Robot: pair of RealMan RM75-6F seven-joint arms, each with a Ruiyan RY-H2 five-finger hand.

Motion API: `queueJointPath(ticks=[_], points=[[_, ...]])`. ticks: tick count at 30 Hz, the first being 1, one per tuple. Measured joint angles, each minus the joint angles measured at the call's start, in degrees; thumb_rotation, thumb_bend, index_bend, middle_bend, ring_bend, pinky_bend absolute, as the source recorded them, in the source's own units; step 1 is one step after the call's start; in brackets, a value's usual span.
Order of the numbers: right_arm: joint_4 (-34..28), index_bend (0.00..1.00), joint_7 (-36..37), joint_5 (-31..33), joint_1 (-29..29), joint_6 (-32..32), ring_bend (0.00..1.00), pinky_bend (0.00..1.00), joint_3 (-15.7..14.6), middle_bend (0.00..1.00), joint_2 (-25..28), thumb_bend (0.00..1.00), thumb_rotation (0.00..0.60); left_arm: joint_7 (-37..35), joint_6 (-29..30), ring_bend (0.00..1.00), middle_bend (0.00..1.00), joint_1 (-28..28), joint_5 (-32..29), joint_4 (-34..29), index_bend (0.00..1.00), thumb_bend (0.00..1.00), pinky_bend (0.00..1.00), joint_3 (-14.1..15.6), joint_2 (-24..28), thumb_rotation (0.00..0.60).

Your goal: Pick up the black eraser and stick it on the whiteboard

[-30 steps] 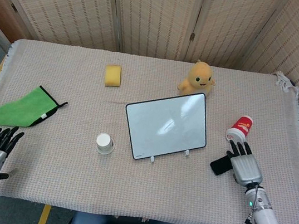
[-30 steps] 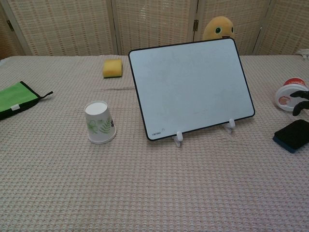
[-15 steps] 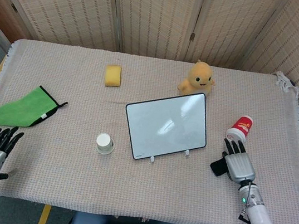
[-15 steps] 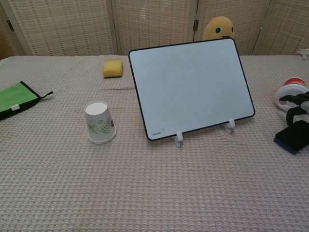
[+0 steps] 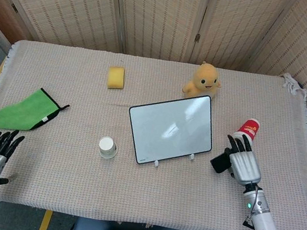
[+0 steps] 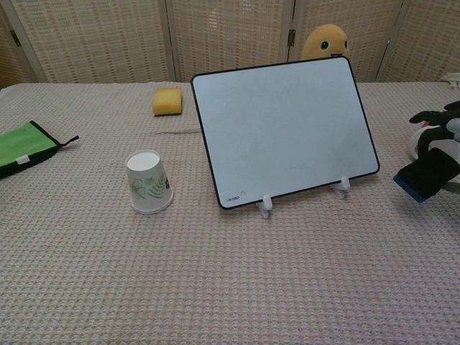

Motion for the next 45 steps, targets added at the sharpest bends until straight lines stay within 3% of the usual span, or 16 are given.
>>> queueJointPath(ticks=[5,9,18,32,35,39,45], points=[[4.73,0.57,3.96,-4.79,-0.48,10.08,0.11,0.0,1.46,0.11,-6.43,0.3,0.6,0.1,0.25,0.0,0.0,0.12,0.08,-0.2,0.0,0.18,0.0,0.06,0.02,0.6],[9.42,0.57,2.34,-6.8,0.39,14.63,0.11,0.0,3.87,0.11,-13.31,0.3,0.6,0.29,0.78,0.0,0.0,0.31,0.74,-0.28,0.0,0.18,0.0,0.28,0.07,0.6],[14.96,0.57,-4.34,-5.28,5.63,14.17,0.1,0.0,9.73,0.11,-21.36,0.3,0.6,-1.09,2.24,0.0,0.0,0.86,2.13,-0.37,0.0,0.18,0.0,0.78,0.61,0.6],[20.22,0.55,-6.84,-1.17,10.89,9.65,0.09,0.0,13.12,0.11,-26.07,0.3,0.6,-2.83,2.82,0.0,0.0,1.2,2.67,-0.53,0.0,0.18,0.0,1.04,1.23,0.6],[21.49,0.49,-6.69,-0.54,11.64,9.2,0.07,0.0,13.47,0.09,-26.95,0.3,0.6,-3.09,2.99,0.0,0.0,1.32,2.76,-0.6,0.0,0.19,0.0,1.08,1.29,0.6],[21.85,0.32,-7.97,0.72,12.17,7.86,0.01,0.0,13.67,0.02,-27.33,0.3,0.6,-3.32,3.15,0.0,0.0,1.46,2.86,-0.68,0.0,0.2,0.0,1.14,1.39,0.6],[20.82,0.12,-8.22,1.43,12.07,7.66,0.0,0.0,13.34,0.0,-26.57,0.3,0.6,-3.53,3.3,0.0,0.0,1.57,2.92,-0.71,0.0,0.2,0.0,1.11,1.51,0.6]])
